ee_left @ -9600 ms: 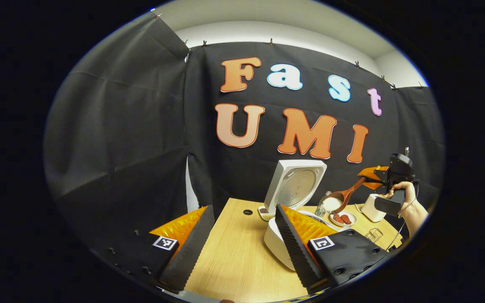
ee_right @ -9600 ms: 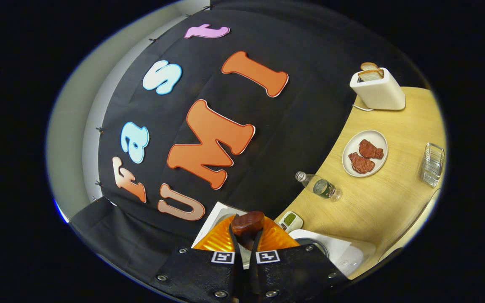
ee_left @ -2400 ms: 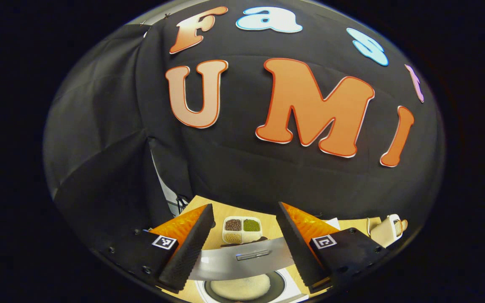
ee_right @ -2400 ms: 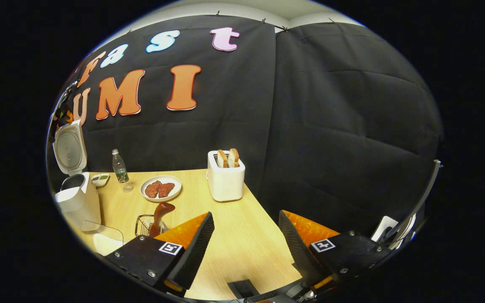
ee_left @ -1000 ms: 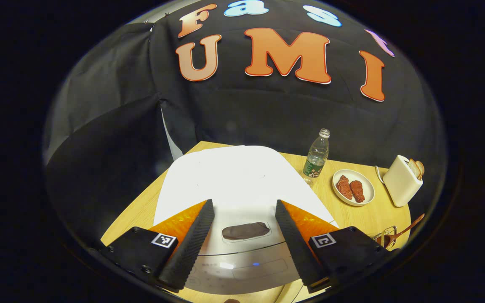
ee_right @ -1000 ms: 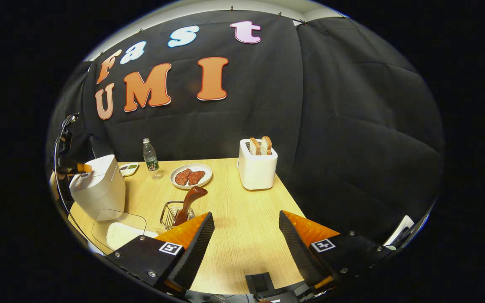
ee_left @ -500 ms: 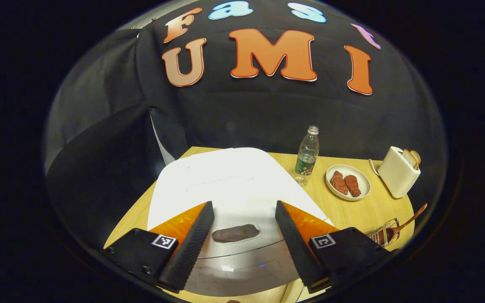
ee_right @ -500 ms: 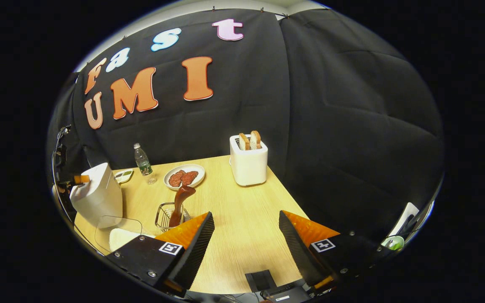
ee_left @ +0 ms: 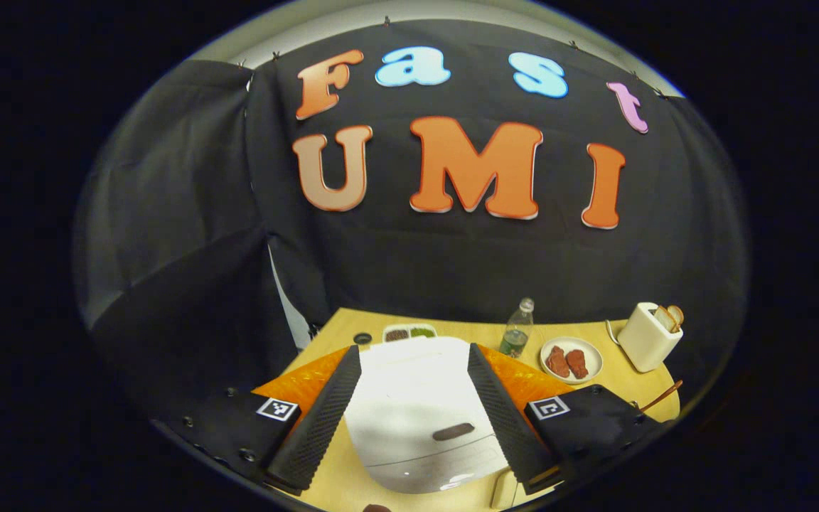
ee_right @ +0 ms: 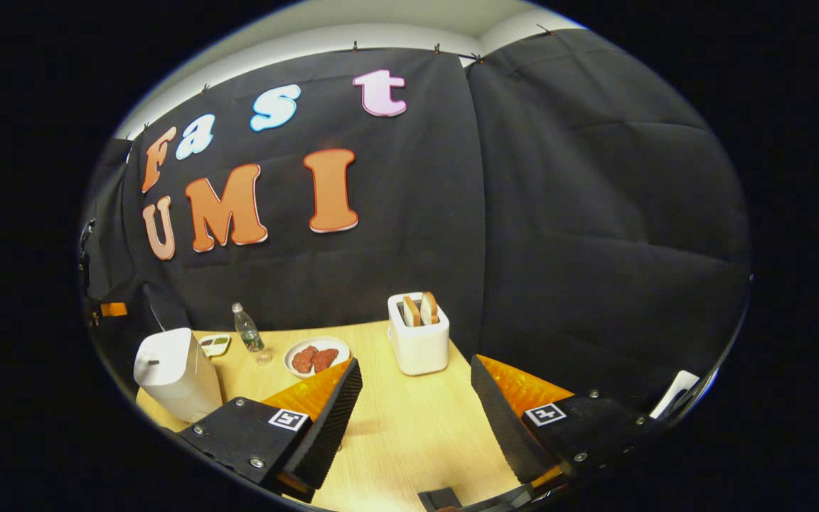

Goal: Close the left gripper, press the button to open the rice cooker; take a wooden spoon from the chopstick holder with the right hand, scoop a spoonful of rice and pour it into the rice cooker, then put the wooden spoon back into the chopstick holder.

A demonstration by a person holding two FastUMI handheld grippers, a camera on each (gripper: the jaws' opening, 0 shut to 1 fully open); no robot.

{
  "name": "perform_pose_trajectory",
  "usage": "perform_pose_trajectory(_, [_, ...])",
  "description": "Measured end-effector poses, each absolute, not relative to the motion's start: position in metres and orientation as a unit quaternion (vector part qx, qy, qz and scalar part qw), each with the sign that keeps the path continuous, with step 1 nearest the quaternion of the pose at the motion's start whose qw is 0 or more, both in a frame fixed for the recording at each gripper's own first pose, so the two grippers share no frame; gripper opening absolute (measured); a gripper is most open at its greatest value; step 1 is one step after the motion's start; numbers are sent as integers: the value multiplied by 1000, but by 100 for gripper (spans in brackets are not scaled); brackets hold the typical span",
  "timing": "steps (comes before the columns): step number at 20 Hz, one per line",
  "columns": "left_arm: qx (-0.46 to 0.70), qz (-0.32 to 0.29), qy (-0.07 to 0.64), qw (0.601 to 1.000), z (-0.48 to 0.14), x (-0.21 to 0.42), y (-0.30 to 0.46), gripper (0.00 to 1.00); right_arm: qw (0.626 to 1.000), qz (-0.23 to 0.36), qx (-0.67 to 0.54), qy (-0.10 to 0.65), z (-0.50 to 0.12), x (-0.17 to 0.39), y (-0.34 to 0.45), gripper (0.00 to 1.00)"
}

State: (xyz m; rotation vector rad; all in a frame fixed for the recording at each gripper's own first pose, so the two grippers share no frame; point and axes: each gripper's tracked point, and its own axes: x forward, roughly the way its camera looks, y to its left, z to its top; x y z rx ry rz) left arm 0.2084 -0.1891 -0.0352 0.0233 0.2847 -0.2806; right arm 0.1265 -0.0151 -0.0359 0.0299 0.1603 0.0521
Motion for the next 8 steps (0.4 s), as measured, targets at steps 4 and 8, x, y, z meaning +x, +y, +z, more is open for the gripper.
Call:
perform_pose_trajectory(4, [11,-151,100,983,36,181,-149,98,998,48,14,33,33,125,0,95])
perform_pose_trajectory(8, [25,-141,49,988,100,151,-110,100,999,44,-8,0,80,116,9,95])
